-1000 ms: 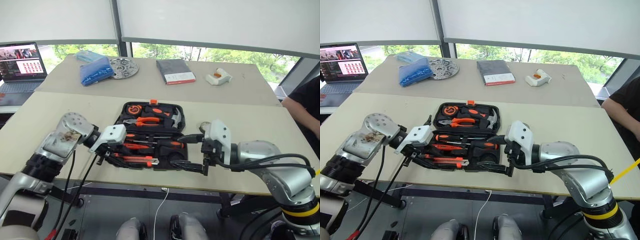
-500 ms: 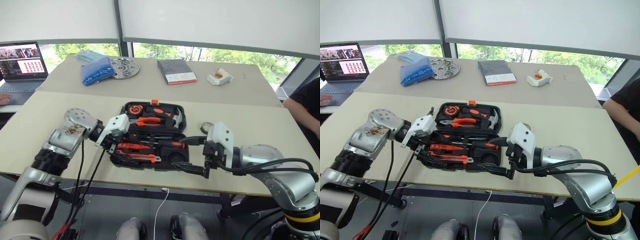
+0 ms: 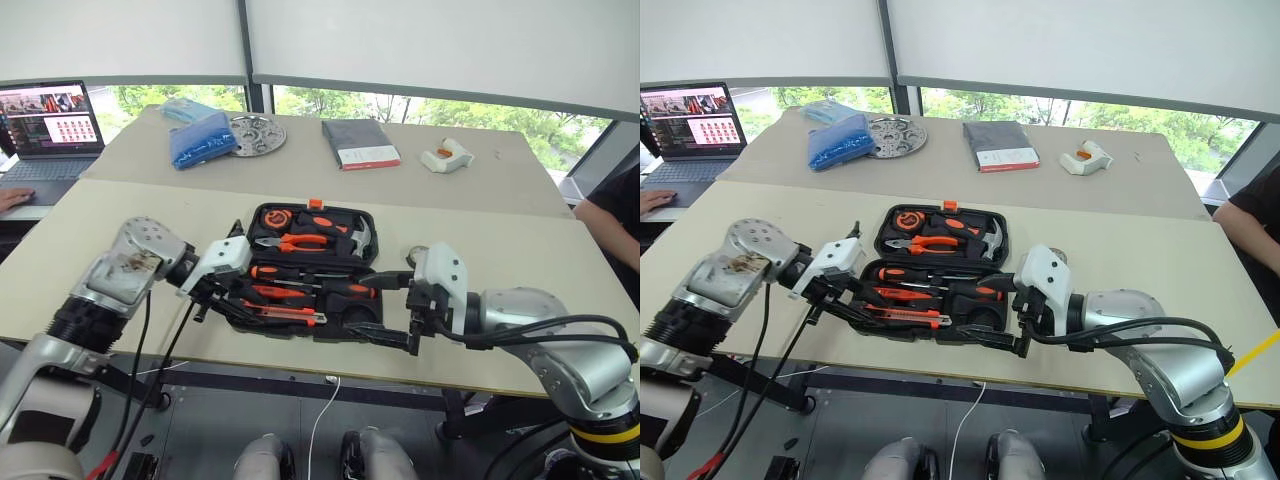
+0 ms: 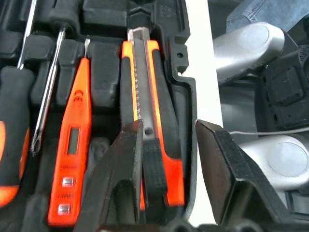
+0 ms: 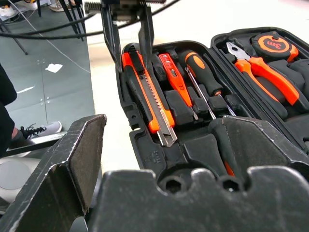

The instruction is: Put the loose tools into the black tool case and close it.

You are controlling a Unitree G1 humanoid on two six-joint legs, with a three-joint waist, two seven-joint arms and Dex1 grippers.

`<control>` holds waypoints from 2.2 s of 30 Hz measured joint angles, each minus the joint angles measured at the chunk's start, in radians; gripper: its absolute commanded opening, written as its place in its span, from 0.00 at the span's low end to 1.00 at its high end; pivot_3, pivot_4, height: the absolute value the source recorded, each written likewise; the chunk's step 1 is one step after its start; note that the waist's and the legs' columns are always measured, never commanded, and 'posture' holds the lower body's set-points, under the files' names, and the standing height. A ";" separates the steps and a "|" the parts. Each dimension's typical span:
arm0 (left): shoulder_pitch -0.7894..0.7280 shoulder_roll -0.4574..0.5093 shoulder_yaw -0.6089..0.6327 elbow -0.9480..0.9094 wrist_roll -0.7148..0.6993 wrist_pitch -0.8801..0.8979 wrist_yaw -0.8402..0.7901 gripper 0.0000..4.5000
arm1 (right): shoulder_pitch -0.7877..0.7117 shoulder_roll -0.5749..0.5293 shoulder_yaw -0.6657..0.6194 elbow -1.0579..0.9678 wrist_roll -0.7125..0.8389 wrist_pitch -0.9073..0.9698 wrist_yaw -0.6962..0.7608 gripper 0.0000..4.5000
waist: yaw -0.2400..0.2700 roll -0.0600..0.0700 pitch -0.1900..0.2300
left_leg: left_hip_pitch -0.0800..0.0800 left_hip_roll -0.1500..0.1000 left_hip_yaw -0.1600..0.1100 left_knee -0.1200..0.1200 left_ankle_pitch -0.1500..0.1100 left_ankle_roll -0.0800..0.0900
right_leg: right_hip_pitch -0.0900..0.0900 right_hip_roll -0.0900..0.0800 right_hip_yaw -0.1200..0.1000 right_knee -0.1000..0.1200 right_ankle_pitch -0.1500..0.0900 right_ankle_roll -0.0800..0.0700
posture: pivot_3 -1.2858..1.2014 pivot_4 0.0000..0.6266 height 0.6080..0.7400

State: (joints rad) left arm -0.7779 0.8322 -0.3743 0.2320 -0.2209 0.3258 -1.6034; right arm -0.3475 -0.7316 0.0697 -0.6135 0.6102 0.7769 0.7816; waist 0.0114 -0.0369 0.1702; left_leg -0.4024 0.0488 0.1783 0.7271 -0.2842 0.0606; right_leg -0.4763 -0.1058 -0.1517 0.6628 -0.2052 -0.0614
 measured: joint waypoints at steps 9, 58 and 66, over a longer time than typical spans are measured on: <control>-0.021 -0.032 0.000 0.050 0.075 -0.030 0.014 0.96 | 0.005 0.000 0.000 0.001 -0.001 0.000 -0.023 1.00 | -0.004 0.000 0.000 | 0.000 0.000 0.000 0.000 0.000 0.000 | 0.000 0.000 0.000 0.000 0.000 0.000 | 0.52 0.24 0.84; -0.081 -0.065 0.003 0.085 -0.026 -0.001 -0.007 0.68 | 0.017 0.000 -0.017 0.000 0.001 0.020 -0.043 1.00 | 0.000 0.000 0.000 | -0.001 0.000 -0.003 0.001 0.000 0.001 | 0.001 0.000 0.000 0.000 0.000 0.000 | 0.52 0.24 0.84; -0.056 -0.112 0.001 0.090 0.026 -0.032 -0.001 0.04 | 0.017 0.002 -0.016 0.007 0.001 0.020 -0.037 1.00 | -0.004 0.000 0.000 | -0.001 0.000 -0.003 0.001 0.000 0.001 | 0.001 0.001 0.000 0.000 0.000 0.000 | 0.52 0.24 0.84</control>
State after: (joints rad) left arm -0.8341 0.7197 -0.3735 0.3218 -0.1952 0.2935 -1.6044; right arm -0.3304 -0.7291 0.0537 -0.6065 0.6109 0.7965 0.7450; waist 0.0078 -0.0368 0.1702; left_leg -0.4031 0.0486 0.1755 0.7286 -0.2844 0.0612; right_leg -0.4752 -0.1049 -0.1518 0.6629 -0.2050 -0.0610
